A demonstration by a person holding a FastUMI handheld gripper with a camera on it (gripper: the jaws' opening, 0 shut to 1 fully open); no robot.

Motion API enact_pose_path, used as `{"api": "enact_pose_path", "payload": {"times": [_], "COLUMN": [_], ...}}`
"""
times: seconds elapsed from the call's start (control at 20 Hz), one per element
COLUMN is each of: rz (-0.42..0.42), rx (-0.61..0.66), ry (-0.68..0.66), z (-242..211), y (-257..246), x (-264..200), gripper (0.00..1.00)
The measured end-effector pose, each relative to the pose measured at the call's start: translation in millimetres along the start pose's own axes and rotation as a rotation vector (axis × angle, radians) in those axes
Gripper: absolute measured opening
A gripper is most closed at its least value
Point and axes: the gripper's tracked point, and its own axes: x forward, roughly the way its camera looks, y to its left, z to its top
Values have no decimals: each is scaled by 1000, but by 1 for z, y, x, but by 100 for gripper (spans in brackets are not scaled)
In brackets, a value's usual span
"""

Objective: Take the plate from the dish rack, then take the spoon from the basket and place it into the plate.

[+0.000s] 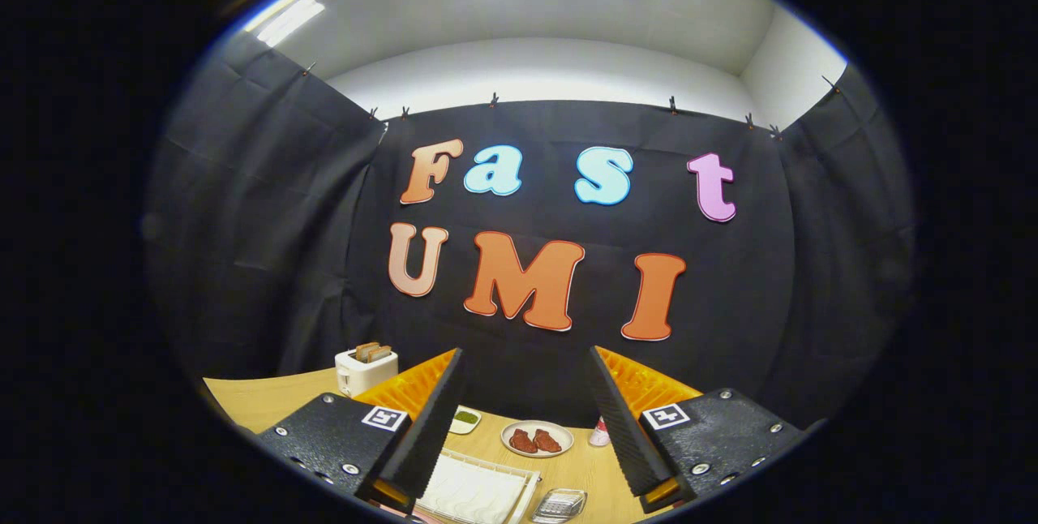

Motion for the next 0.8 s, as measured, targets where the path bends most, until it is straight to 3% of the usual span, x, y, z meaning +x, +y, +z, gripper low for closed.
{"api": "enact_pose_path", "payload": {"times": [0.8], "rz": [-62], "rx": [9], "ry": [-7], "z": [-3], "y": [-8], "x": [5], "gripper": [91]}}
